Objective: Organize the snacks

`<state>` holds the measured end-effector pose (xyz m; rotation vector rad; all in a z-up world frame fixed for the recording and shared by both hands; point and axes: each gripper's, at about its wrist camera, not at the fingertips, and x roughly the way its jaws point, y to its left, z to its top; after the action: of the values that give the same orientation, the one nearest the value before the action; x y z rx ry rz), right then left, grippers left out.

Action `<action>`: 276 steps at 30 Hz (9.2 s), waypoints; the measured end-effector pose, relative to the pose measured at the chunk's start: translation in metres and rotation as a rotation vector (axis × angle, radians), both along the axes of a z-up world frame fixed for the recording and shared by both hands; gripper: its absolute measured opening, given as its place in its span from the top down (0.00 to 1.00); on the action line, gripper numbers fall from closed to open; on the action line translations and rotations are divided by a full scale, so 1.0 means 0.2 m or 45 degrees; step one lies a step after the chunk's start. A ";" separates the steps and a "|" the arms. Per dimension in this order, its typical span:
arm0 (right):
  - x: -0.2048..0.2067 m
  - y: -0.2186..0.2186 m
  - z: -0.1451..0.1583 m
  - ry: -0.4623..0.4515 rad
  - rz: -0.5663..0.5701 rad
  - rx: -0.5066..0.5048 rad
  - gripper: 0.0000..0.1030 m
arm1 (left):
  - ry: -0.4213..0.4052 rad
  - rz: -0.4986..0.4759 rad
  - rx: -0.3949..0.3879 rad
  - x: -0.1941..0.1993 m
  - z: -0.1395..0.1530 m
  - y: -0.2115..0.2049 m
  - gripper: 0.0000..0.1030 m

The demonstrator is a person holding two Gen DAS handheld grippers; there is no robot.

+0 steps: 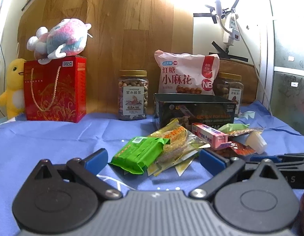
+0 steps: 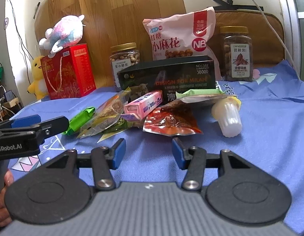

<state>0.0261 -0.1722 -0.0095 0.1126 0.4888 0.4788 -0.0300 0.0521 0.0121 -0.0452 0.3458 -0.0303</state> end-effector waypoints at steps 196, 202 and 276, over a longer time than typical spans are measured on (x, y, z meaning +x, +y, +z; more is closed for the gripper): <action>-0.17 -0.17 -0.04 -0.028 0.528 -0.072 0.51 | 0.509 -0.077 0.082 0.15 -0.03 -0.13 0.27; -0.21 -0.20 -0.06 -0.079 0.441 -0.224 0.50 | 0.494 -0.224 -0.121 0.12 0.02 -0.09 0.27; 0.25 0.39 0.17 -0.194 0.507 -0.245 0.45 | 0.376 -0.082 -0.516 0.41 0.05 0.52 0.20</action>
<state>0.0762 -0.0933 0.0241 -0.2093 0.4055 0.8203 0.0510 0.1564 0.0221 -0.4431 0.6324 -0.1585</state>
